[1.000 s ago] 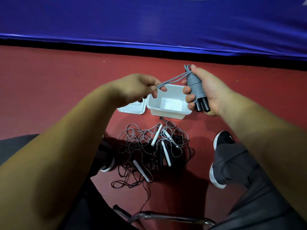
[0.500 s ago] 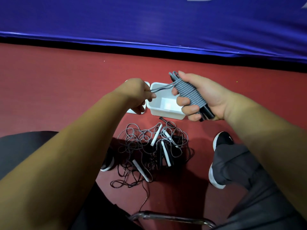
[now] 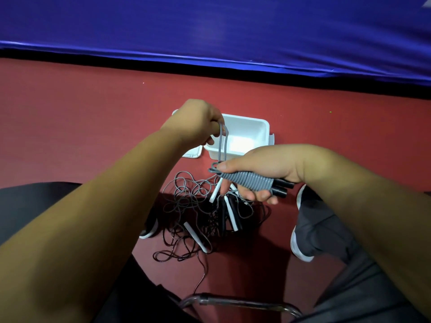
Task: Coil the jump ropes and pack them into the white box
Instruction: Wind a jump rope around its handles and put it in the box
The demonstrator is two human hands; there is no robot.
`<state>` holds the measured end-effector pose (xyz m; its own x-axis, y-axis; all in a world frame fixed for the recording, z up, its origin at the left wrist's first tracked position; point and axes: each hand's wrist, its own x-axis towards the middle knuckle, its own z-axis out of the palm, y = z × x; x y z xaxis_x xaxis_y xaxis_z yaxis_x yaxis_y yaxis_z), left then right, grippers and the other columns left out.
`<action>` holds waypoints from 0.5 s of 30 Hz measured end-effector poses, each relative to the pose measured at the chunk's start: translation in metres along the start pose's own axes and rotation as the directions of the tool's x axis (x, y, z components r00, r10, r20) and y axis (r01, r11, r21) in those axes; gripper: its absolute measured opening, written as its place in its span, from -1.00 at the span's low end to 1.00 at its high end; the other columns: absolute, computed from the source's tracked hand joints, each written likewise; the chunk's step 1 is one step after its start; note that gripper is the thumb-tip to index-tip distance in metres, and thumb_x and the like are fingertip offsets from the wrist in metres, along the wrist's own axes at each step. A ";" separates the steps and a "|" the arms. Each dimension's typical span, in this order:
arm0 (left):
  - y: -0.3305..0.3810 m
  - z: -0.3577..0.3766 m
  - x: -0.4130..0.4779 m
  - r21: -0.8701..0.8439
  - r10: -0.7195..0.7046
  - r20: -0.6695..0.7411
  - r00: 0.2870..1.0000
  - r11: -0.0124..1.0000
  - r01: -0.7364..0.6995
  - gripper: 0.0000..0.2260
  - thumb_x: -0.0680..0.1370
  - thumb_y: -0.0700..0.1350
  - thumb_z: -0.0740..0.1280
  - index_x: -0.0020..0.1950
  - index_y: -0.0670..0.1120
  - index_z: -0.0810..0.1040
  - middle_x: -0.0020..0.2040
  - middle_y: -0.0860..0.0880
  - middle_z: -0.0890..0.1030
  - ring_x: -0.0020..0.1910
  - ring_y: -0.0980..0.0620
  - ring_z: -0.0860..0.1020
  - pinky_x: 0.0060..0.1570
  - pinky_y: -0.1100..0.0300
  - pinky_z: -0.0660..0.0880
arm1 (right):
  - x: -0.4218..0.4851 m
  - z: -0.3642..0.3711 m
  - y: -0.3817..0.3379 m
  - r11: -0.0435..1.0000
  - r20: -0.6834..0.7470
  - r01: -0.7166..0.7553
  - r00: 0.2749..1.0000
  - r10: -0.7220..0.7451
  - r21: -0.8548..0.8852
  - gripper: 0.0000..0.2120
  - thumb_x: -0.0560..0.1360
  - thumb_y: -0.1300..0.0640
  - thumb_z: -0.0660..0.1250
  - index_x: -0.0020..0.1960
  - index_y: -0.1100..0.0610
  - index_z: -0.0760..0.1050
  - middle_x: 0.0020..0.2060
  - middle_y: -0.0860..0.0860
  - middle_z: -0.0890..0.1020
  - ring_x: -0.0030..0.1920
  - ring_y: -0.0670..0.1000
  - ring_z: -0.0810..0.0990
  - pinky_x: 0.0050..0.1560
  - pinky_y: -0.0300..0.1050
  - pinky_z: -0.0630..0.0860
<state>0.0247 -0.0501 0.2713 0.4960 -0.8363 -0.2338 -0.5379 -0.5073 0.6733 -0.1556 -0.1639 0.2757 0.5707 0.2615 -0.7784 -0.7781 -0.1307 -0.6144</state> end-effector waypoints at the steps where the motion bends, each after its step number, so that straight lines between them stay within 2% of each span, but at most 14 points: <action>1: 0.004 0.002 -0.001 0.006 0.018 -0.006 1.000 1.000 -0.017 -0.78 0.55 -0.30 0.35 -0.08 -0.05 0.76 -0.21 -0.04 0.73 -0.33 0.04 0.72 -0.20 -0.12 0.71 | 0.004 -0.001 0.002 0.999 -0.023 -0.032 0.999 0.031 -0.045 -0.24 0.52 -0.43 0.36 0.32 0.23 0.62 -0.25 0.23 0.53 -0.46 0.05 0.43 -0.41 -0.09 0.50; 2: 0.008 0.003 -0.002 0.008 0.031 -0.011 0.999 0.999 -0.031 -0.77 0.56 -0.30 0.34 -0.08 -0.05 0.76 -0.20 -0.03 0.73 -0.34 0.06 0.72 -0.20 -0.10 0.71 | 0.005 -0.001 0.004 0.995 -0.047 -0.073 0.996 0.069 -0.074 -0.15 0.47 -0.48 0.38 0.33 0.29 0.61 -0.21 0.27 0.53 -0.45 0.07 0.44 -0.40 -0.08 0.51; 4: 0.015 0.007 -0.005 0.008 0.049 -0.025 0.998 0.999 -0.049 -0.78 0.57 -0.26 0.35 -0.09 -0.02 0.75 -0.21 0.00 0.73 -0.35 0.09 0.72 -0.19 -0.07 0.71 | 0.007 -0.003 0.004 0.985 -0.121 -0.139 0.985 0.126 -0.106 -0.19 0.53 -0.45 0.35 0.15 0.36 0.63 -0.27 0.24 0.60 -0.49 0.06 0.45 -0.42 -0.09 0.51; 5: 0.018 0.007 -0.005 0.010 0.059 -0.032 0.998 0.998 -0.059 -0.80 0.57 -0.23 0.37 -0.10 -0.01 0.75 -0.23 0.00 0.73 -0.35 0.10 0.71 -0.19 -0.07 0.71 | 0.006 -0.003 0.004 0.982 -0.171 -0.151 0.977 0.130 -0.113 -0.27 0.58 -0.40 0.32 0.10 0.33 0.61 -0.30 0.20 0.65 -0.51 0.04 0.46 -0.43 -0.11 0.51; 7: 0.022 0.007 -0.007 -0.002 0.070 -0.046 0.997 0.998 -0.070 -0.84 0.59 -0.20 0.40 -0.10 0.00 0.75 -0.26 -0.05 0.72 -0.35 0.10 0.71 -0.19 -0.06 0.72 | 0.007 -0.007 0.005 0.987 -0.248 -0.121 0.964 0.091 -0.109 -0.45 0.64 -0.33 0.30 0.25 0.17 0.51 -0.22 0.17 0.75 -0.50 0.04 0.50 -0.43 -0.10 0.55; 9: 0.026 0.004 -0.008 -0.014 0.077 -0.060 0.995 0.997 -0.078 -0.88 0.59 -0.19 0.43 -0.07 -0.03 0.76 -0.29 -0.08 0.71 -0.37 0.08 0.71 -0.21 -0.02 0.71 | 0.011 -0.012 0.008 0.992 -0.298 -0.088 0.953 0.057 -0.092 -0.57 0.65 -0.28 0.31 0.33 0.00 0.45 -0.13 0.16 0.76 -0.46 0.05 0.53 -0.40 -0.08 0.57; 12: 0.030 -0.004 -0.010 0.043 0.101 -0.045 0.994 0.994 -0.099 -0.88 0.58 -0.18 0.45 0.01 -0.03 0.78 -0.39 0.11 0.67 -0.43 0.17 0.64 -0.30 0.25 0.63 | 0.014 -0.016 0.014 0.995 -0.361 -0.061 0.932 0.029 -0.078 -0.72 0.66 -0.23 0.33 0.22 -0.06 0.51 -0.19 0.14 0.69 -0.43 0.07 0.54 -0.42 -0.10 0.55; 13: 0.030 -0.007 -0.011 0.072 0.112 -0.030 0.993 0.991 -0.109 -0.87 0.57 -0.19 0.46 0.04 -0.02 0.79 -0.39 0.15 0.66 -0.41 0.19 0.63 -0.31 0.28 0.58 | 0.014 -0.018 0.015 0.995 -0.393 -0.049 0.920 0.011 -0.087 -0.74 0.66 -0.23 0.34 0.19 -0.06 0.52 -0.20 0.14 0.66 -0.41 0.07 0.54 -0.42 -0.11 0.54; 15: 0.031 -0.015 -0.012 0.139 0.133 0.003 0.991 0.981 -0.133 -0.83 0.57 -0.19 0.46 0.10 -0.01 0.79 -0.23 0.13 0.72 -0.21 0.15 0.66 -0.16 0.26 0.57 | 0.015 -0.022 0.019 0.994 -0.473 -0.034 0.881 -0.018 -0.100 -0.75 0.66 -0.22 0.33 0.19 -0.08 0.51 -0.23 0.11 0.62 -0.41 0.05 0.54 -0.43 -0.13 0.53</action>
<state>0.0123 -0.0528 0.3054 0.4177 -0.8971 -0.1440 -0.6885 -0.4159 0.5941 -0.1559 -0.1831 0.2499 0.6405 -0.2199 -0.7358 -0.7668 -0.2347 -0.5974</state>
